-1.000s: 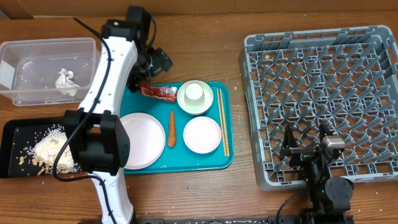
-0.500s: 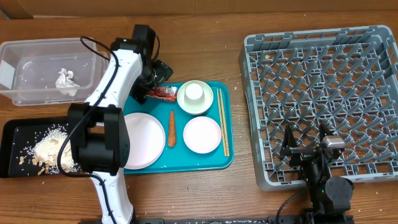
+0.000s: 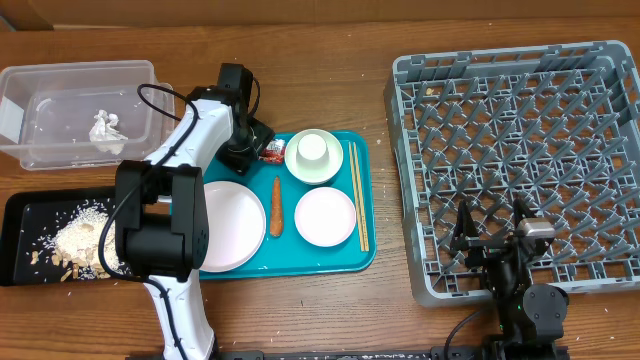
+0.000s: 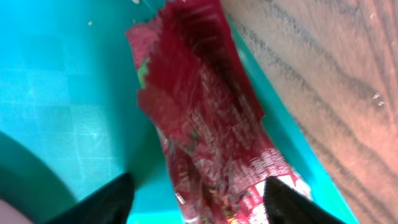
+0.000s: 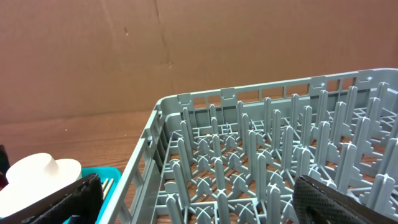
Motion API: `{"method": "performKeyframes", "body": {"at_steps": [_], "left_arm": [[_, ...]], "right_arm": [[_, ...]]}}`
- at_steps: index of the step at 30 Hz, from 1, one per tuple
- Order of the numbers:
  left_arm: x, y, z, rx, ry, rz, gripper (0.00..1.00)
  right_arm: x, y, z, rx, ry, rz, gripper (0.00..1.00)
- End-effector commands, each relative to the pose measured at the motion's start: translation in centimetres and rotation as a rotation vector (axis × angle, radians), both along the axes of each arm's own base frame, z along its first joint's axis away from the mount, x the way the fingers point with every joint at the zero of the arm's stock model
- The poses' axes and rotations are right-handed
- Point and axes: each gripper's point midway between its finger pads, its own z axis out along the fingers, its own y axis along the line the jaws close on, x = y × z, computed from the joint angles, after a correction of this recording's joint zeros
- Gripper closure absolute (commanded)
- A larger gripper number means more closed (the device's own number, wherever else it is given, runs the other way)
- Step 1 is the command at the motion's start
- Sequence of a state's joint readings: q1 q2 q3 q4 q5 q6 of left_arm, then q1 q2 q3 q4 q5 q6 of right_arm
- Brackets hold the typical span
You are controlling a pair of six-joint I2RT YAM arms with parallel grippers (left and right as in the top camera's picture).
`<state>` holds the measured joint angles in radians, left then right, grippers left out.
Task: Sort waste into correct bins and load items into the dishwasher
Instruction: 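Reach the left gripper to the red snack wrapper and grasp it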
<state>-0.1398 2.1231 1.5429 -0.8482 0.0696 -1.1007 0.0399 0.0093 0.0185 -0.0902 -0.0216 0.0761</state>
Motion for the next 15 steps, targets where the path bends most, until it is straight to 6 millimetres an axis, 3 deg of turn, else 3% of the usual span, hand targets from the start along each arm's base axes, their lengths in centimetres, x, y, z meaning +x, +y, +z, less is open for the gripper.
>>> {"method": "performKeyframes", "body": {"at_steps": [1,3,10,15], "left_arm": [[-0.5,0.1,-0.4,-0.001,0.015,0.008,0.61],[-0.9,0.0,-0.4,-0.005,0.032,0.004,0.94],[-0.6,-1.0,0.4,-0.07,0.026,-0.03,0.96],[0.9,-1.4,4.2,-0.119,-0.016,-0.1,0.96]], "right_arm": [[0.0,-0.1,-0.2,0.002,-0.001,-0.007,0.0],[0.0,-0.1,-0.2,0.002,-0.001,-0.007,0.0],[0.0,-0.1,-0.2,0.002,-0.001,-0.007,0.0],[0.0,-0.1,-0.2,0.002,-0.001,-0.007,0.0]]}}
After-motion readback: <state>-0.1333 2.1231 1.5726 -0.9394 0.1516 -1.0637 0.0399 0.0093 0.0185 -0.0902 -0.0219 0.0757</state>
